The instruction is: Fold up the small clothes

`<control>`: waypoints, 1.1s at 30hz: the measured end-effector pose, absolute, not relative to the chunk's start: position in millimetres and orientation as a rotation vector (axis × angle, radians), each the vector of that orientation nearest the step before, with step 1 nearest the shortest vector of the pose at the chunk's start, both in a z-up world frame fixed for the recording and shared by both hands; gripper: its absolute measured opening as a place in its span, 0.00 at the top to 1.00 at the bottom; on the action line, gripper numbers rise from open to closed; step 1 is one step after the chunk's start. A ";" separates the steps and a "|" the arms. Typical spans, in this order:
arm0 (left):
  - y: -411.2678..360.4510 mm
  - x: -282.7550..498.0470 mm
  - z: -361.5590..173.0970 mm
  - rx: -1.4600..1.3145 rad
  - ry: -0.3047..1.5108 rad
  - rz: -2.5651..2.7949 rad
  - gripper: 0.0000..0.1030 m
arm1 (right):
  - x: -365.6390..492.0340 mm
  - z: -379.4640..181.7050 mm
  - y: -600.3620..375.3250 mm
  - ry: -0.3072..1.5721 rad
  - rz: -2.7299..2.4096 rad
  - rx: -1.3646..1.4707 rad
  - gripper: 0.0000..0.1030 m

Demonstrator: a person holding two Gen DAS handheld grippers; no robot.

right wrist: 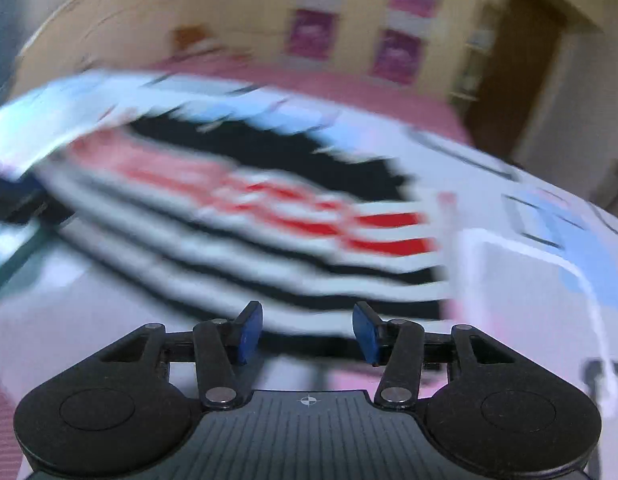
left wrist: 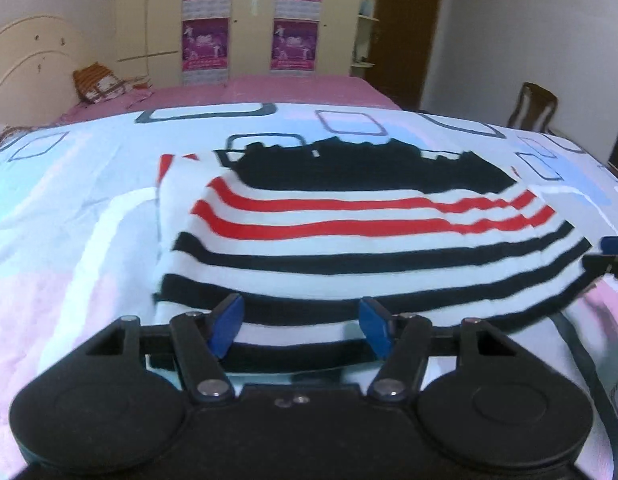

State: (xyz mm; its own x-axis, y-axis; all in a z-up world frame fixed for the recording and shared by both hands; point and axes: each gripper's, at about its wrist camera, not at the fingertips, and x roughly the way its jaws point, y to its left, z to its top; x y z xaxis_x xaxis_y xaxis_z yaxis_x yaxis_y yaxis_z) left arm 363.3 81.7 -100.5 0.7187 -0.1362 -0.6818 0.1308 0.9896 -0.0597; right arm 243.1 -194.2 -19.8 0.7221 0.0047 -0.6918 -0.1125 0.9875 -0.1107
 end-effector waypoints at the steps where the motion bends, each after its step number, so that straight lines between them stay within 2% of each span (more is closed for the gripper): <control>1: 84.0 363.8 -101.0 -0.011 0.755 -0.139 0.39 | 250.1 -22.8 -206.3 0.784 0.014 -0.132 0.52; 5: 91.6 363.7 -106.0 -0.026 0.780 -0.139 0.40 | 266.0 -38.4 -254.8 0.878 0.015 0.098 0.52; 7: 93.8 362.7 -107.5 -0.028 0.785 -0.142 0.40 | 267.9 -45.9 -265.0 0.927 0.057 0.176 0.81; 8: 94.5 362.4 -108.6 -0.023 0.791 -0.141 0.40 | 266.0 -46.0 -264.3 0.945 0.059 0.142 0.88; 9: 95.1 362.3 -110.3 -0.012 0.796 -0.138 0.40 | 260.0 -48.3 -263.6 0.949 0.063 0.107 0.89; 14: 97.2 359.9 -111.1 -0.011 0.794 -0.136 0.41 | 250.8 -49.3 -256.5 0.952 0.034 0.039 0.88; 15: 96.6 357.8 -104.9 -0.008 0.781 -0.121 0.45 | 249.0 -47.8 -257.6 0.949 0.019 0.036 0.88; 17: 93.7 349.8 -92.1 0.010 0.715 -0.111 0.41 | 244.2 -36.8 -256.2 0.868 -0.044 0.006 0.88; 18: 91.1 349.3 -90.8 0.026 0.706 -0.108 0.35 | 238.7 -28.9 -253.5 0.814 -0.060 -0.017 0.87; 20: 89.3 355.0 -99.4 0.022 0.744 -0.104 0.34 | 236.5 -21.3 -245.5 0.755 -0.026 -0.016 0.87; 22: 91.0 361.8 -114.8 0.009 0.807 -0.093 0.33 | 243.7 -33.3 -235.9 0.808 0.023 -0.029 0.87; 24: 88.4 360.6 -116.3 0.029 0.795 -0.088 0.33 | 248.9 -56.5 -233.5 0.909 0.011 -0.058 0.88; 30: 87.9 359.0 -116.9 0.035 0.793 -0.076 0.33 | 245.7 -51.3 -231.2 0.903 0.016 -0.069 0.88; 33: 86.9 358.7 -116.8 0.034 0.793 -0.071 0.33 | 239.8 -37.0 -233.2 0.837 0.005 -0.040 0.87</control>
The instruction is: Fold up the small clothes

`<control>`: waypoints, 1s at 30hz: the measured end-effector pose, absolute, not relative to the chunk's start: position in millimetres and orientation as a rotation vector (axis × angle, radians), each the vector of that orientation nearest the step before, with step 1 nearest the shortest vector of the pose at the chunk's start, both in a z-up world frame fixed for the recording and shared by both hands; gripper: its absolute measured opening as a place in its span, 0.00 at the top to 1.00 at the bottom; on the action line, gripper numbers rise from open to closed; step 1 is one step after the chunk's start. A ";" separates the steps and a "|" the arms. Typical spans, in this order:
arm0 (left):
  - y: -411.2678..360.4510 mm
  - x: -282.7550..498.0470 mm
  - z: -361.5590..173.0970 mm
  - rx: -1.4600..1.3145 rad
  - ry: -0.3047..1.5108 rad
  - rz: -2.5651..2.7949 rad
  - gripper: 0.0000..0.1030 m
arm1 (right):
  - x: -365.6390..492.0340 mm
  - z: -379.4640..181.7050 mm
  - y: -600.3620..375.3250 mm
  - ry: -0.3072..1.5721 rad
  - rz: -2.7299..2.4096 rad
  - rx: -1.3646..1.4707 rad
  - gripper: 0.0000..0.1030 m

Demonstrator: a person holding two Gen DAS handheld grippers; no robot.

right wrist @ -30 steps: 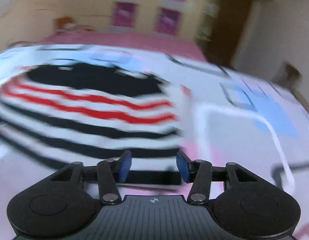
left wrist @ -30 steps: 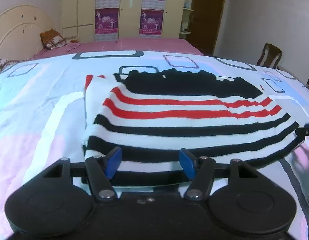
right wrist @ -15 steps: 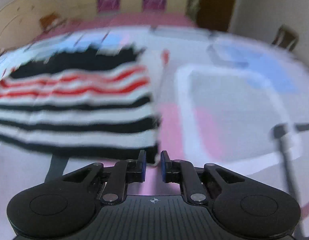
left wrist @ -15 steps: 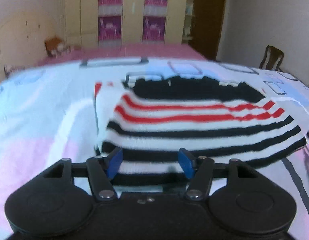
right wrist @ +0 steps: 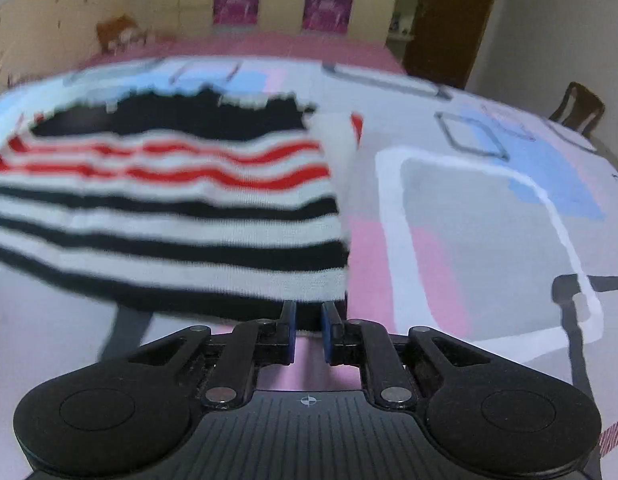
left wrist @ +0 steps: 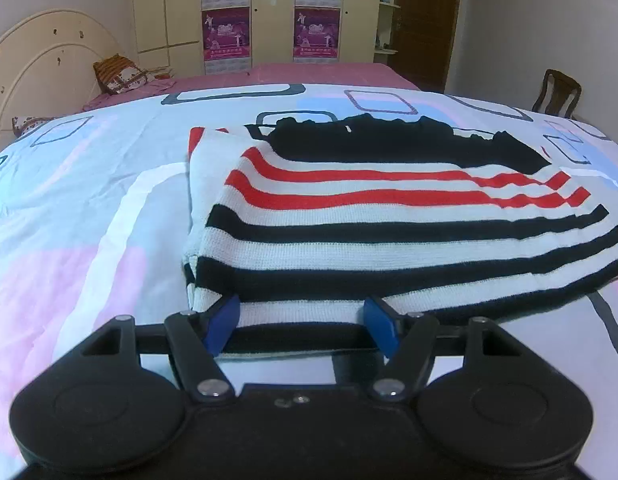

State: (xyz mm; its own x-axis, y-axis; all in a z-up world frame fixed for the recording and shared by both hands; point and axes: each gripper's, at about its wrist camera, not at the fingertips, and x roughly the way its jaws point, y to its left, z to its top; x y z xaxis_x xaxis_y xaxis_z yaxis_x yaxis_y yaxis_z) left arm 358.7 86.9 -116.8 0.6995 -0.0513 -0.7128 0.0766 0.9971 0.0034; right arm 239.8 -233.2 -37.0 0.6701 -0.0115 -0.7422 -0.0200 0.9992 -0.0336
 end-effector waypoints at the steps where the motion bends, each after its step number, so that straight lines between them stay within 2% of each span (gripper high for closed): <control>1: 86.5 358.7 -116.8 0.035 0.792 -0.070 0.33 | 241.0 -37.6 -233.6 0.838 0.007 -0.043 0.87; 4: 86.5 358.7 -116.1 0.036 0.794 -0.069 0.33 | 246.1 -58.3 -233.9 0.943 0.014 -0.072 0.88; 9: 86.2 357.6 -111.8 0.033 0.805 -0.068 0.34 | 239.6 -53.7 -236.9 0.915 -0.010 -0.032 0.87; 11: 89.4 348.9 -99.7 0.007 0.781 -0.052 0.26 | 231.7 -43.6 -239.3 0.867 -0.034 -0.004 0.85; 12: 91.6 341.5 -93.6 -0.014 0.758 -0.038 0.11 | 227.4 -36.9 -240.5 0.834 -0.036 0.010 0.58; 13: 94.8 333.4 -88.8 -0.057 0.735 -0.019 0.07 | 221.7 -30.0 -241.2 0.797 -0.032 0.024 0.36; 14: 99.2 326.0 -87.1 -0.126 0.722 -0.012 0.10 | 215.1 -22.9 -240.6 0.743 -0.022 0.037 0.16; 16: 110.3 315.6 -93.4 -0.325 0.729 -0.024 0.23 | 210.8 -13.1 -236.6 0.703 0.020 0.042 0.23; 18: 120.5 311.2 -108.9 -0.519 0.722 -0.018 0.30 | 215.2 -6.2 -233.2 0.705 0.054 0.069 0.62; 20: 127.4 312.2 -122.9 -0.658 0.708 0.014 0.32 | 221.4 -1.6 -230.1 0.706 0.084 0.117 0.77; 26: 136.4 327.0 -135.3 -0.773 0.628 0.057 0.33 | 243.4 0.5 -212.2 0.730 0.148 0.160 0.79; 30: 145.0 338.3 -140.4 -0.800 0.604 0.076 0.40 | 257.3 -2.7 -200.7 0.740 0.157 0.149 0.79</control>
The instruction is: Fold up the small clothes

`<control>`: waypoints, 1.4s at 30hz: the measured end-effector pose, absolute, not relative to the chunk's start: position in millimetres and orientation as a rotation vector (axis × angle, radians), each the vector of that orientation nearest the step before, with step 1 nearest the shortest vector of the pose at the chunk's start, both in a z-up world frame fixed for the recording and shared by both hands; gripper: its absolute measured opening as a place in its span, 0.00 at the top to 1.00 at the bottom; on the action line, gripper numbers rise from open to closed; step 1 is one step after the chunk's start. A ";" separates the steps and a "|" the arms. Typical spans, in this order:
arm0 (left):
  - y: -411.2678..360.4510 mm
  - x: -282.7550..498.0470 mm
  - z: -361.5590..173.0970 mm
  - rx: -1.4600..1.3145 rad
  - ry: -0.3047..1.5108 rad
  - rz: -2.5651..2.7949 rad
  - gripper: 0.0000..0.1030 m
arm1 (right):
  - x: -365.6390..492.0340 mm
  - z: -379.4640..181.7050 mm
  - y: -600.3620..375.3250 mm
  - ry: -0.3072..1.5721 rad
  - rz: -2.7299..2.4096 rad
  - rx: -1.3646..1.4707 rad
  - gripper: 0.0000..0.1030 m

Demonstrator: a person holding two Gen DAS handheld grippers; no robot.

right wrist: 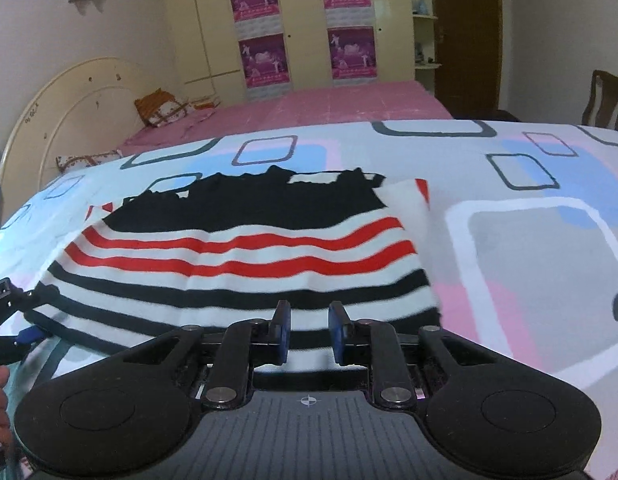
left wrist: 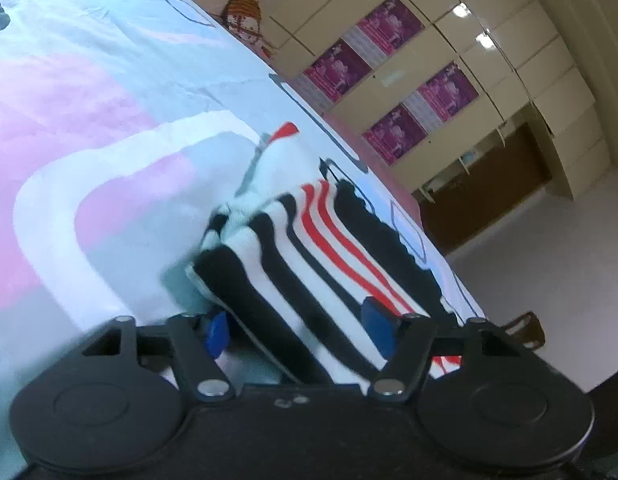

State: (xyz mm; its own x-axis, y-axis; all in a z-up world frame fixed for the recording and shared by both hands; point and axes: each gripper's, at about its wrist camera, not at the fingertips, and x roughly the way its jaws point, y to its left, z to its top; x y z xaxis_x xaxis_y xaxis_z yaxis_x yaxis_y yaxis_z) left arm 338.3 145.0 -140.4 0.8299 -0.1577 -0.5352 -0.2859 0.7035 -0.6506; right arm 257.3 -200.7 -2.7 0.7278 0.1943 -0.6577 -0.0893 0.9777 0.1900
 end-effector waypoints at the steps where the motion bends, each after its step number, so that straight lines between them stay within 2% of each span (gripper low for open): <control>1: 147.8 341.8 -141.5 -0.805 0.601 0.083 0.44 | 261.7 -3.8 -197.8 0.748 0.156 0.143 0.79; 5: 162.3 351.0 -147.1 -0.869 0.585 0.100 0.56 | 278.4 -13.0 -193.6 0.778 0.157 0.143 0.79; 6: 165.3 353.4 -148.6 -0.877 0.589 0.118 0.73 | 284.2 -16.8 -191.7 0.788 0.149 0.135 0.79; 7: 166.9 355.3 -150.7 -0.884 0.597 0.132 0.83 | 290.7 -23.1 -190.5 0.817 0.123 0.117 0.79; 8: 169.6 355.4 -153.9 -0.916 0.589 0.130 0.84 | 300.2 -35.3 -190.0 0.887 0.078 0.089 0.79; 9: 169.9 352.7 -154.1 -0.935 0.575 0.134 0.85 | 306.1 -44.6 -191.7 0.939 0.050 0.082 0.79; 12: 165.9 345.3 -150.4 -0.945 0.541 0.129 0.85 | 304.3 -36.1 -194.2 0.913 0.063 0.118 0.79; 16: 169.2 341.1 -159.1 -1.027 0.523 0.145 0.74 | 307.4 -18.4 -179.1 0.838 0.144 0.139 0.79; 19: 169.9 345.2 -159.2 -1.038 0.506 0.140 0.71 | 319.5 -14.9 -159.4 0.832 0.196 0.153 0.79; 28: 171.0 351.2 -160.7 -1.005 0.532 0.159 0.80 | 346.5 -28.6 -119.3 0.839 0.255 0.143 0.79; 42: 176.9 356.8 -160.3 -1.019 0.536 0.150 0.83 | 356.6 -40.4 -106.7 0.872 0.271 0.066 0.79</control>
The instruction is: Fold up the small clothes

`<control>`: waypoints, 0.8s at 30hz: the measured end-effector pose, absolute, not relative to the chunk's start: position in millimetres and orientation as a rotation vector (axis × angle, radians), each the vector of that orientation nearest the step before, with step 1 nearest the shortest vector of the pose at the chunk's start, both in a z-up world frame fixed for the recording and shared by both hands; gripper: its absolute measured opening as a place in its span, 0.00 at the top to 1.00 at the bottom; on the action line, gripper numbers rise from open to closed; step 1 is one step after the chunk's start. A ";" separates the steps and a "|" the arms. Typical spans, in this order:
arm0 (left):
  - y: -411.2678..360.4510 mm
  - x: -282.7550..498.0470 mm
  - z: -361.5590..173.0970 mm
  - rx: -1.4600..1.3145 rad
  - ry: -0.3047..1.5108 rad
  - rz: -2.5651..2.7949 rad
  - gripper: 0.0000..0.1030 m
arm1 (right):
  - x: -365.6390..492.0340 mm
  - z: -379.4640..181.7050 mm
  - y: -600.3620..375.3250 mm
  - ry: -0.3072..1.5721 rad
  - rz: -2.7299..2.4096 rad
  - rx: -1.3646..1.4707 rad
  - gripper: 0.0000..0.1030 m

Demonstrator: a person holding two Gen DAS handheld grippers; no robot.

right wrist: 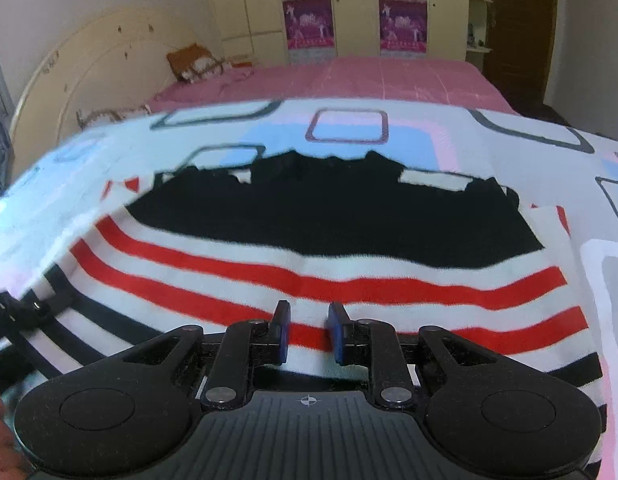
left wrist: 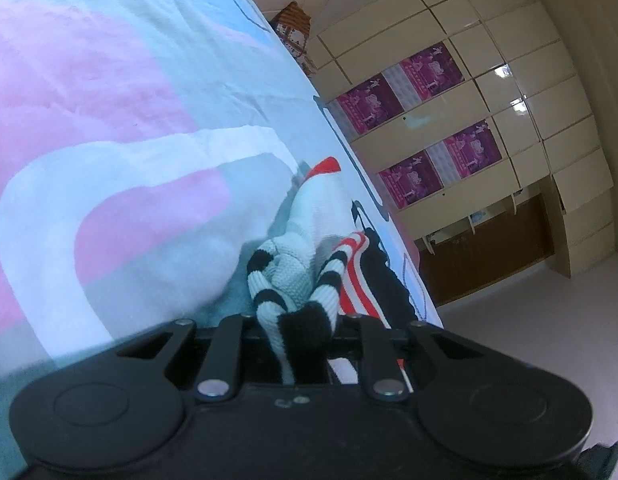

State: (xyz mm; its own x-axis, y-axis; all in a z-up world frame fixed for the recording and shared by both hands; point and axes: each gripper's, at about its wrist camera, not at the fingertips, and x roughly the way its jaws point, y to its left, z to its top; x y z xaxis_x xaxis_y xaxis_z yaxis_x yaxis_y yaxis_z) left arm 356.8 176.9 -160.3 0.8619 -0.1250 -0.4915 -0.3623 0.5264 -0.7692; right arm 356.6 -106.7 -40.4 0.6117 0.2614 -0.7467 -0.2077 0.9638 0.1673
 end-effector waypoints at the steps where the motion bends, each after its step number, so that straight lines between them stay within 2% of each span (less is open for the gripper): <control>1: 177.0 356.6 -160.0 -1.018 0.535 0.150 0.83 | 356.0 -43.7 -107.0 0.863 0.278 0.055 0.79; 8: 171.8 353.6 -154.7 -0.986 0.520 0.165 0.84 | 351.8 -34.9 -109.4 0.782 0.291 0.025 0.79; 10: 169.6 352.0 -152.8 -0.980 0.515 0.171 0.84 | 358.0 -49.0 -109.5 0.833 0.285 0.005 0.89; 17: 164.9 348.1 -140.7 -0.946 0.496 0.166 0.85 | 352.1 -54.5 -106.8 0.776 0.328 -0.083 0.89; 19: 161.6 348.3 -134.6 -0.919 0.492 0.160 0.85 | 350.2 -54.1 -107.5 0.768 0.341 -0.095 0.99; 24: 157.6 346.9 -129.5 -0.892 0.497 0.166 0.85 | 345.8 -42.0 -109.0 0.701 0.382 -0.096 1.00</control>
